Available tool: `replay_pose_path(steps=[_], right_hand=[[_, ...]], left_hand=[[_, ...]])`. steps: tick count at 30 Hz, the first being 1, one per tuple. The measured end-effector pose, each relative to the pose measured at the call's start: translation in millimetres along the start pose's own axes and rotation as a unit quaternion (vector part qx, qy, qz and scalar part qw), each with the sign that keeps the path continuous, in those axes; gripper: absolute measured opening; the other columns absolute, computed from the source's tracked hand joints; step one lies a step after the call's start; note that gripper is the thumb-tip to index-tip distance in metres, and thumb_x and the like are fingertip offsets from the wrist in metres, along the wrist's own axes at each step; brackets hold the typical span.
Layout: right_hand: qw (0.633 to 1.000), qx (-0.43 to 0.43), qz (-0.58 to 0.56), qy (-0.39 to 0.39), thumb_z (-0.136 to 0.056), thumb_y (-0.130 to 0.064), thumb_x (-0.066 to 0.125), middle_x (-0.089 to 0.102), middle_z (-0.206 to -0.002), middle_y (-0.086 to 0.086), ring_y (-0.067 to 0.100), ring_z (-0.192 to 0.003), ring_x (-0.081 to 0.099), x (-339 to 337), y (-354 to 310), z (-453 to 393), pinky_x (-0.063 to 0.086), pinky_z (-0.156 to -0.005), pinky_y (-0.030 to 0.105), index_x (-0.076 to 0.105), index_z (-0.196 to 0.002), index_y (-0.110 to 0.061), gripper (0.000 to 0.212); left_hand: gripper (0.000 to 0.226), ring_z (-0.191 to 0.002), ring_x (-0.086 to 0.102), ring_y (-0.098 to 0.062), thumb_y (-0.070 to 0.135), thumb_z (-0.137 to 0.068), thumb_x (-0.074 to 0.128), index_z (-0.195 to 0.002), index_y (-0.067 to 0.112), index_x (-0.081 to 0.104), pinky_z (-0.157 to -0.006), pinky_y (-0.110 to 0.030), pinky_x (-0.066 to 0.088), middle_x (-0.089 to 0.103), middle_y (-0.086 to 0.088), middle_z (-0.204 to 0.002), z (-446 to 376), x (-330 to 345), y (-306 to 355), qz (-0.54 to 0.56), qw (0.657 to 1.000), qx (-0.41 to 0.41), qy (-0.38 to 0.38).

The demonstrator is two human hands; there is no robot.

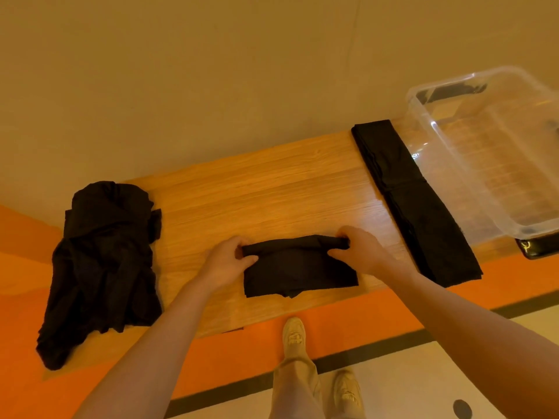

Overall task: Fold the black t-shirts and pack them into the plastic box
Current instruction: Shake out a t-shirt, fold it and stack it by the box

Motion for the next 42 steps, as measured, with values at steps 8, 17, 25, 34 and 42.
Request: replay_pose_path(steps=[8, 17, 25, 34, 42], right_hand=[[0.927, 0.074, -0.294, 0.219, -0.091, -0.020, 0.064, 0.057, -0.086, 0.005, 0.018, -0.080, 0.057, -10.9, 28.4, 54.8, 0.047, -0.067, 0.034, 0.052, -0.091, -0.016, 0.013], [0.772, 0.189, -0.450, 0.407, -0.089, -0.021, 0.066, 0.064, -0.096, -0.004, 0.008, -0.089, 0.063, -51.2, 80.2, 113.6, 0.056, -0.072, 0.028, 0.056, -0.104, -0.020, 0.018], [0.620, 0.269, -0.574, 0.462, -0.091, -0.015, 0.065, 0.064, -0.102, 0.003, 0.011, -0.084, 0.065, -65.3, 136.6, 138.3, 0.054, -0.051, 0.023, 0.054, -0.115, -0.010, 0.028], [0.571, 0.316, -0.599, 0.465, -0.091, -0.015, 0.065, 0.060, -0.107, 0.005, 0.017, -0.090, 0.064, -57.0, 168.9, 117.2, 0.056, -0.060, 0.030, 0.051, -0.114, -0.016, 0.027], [0.660, 0.353, -0.474, 0.465, -0.089, -0.020, 0.067, 0.061, -0.107, 0.007, 0.019, -0.084, 0.064, -42.4, 178.7, 126.8, 0.057, -0.060, 0.033, 0.049, -0.107, -0.020, 0.025]], left_hand=[[0.014, -0.094, 0.064, -0.010, 0.018, -0.093, 0.063, -0.098, 0.026, 0.053, -0.073, -0.026, 0.054, 0.065, 0.005, -0.100, -23.1, -0.6, 69.1, 0.198, 0.978, 0.067, 0.018], [0.030, -0.093, 0.064, -0.004, 0.019, -0.095, 0.059, -0.117, 0.034, 0.045, -0.065, -0.011, 0.049, 0.065, 0.008, -0.103, -58.0, 42.9, 205.1, 0.202, 0.955, 0.205, -0.071], [0.041, -0.106, 0.056, -0.012, 0.021, -0.096, 0.058, -0.134, 0.018, 0.045, -0.078, -0.019, 0.050, 0.056, 0.005, -0.117, -95.1, 117.9, 305.1, 0.077, 0.945, 0.286, -0.140], [0.041, -0.110, 0.057, -0.019, 0.023, -0.090, 0.067, -0.127, 0.012, 0.053, -0.078, -0.023, 0.043, 0.059, -0.005, -0.122, -138.7, 155.6, 332.6, 0.054, 0.975, 0.200, -0.079], [0.038, -0.107, 0.054, -0.018, 0.027, -0.092, 0.062, -0.127, 0.016, 0.051, -0.090, -0.027, 0.029, 0.058, -0.001, -0.119, -121.6, 156.7, 335.4, -0.120, 0.936, 0.326, 0.057]])
Point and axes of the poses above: each hand's wrist, its own z-axis away from the middle knuckle, its own x-axis out of the palm, y = z × x, the point moved 6 cm from there along -z, towards the middle knuckle
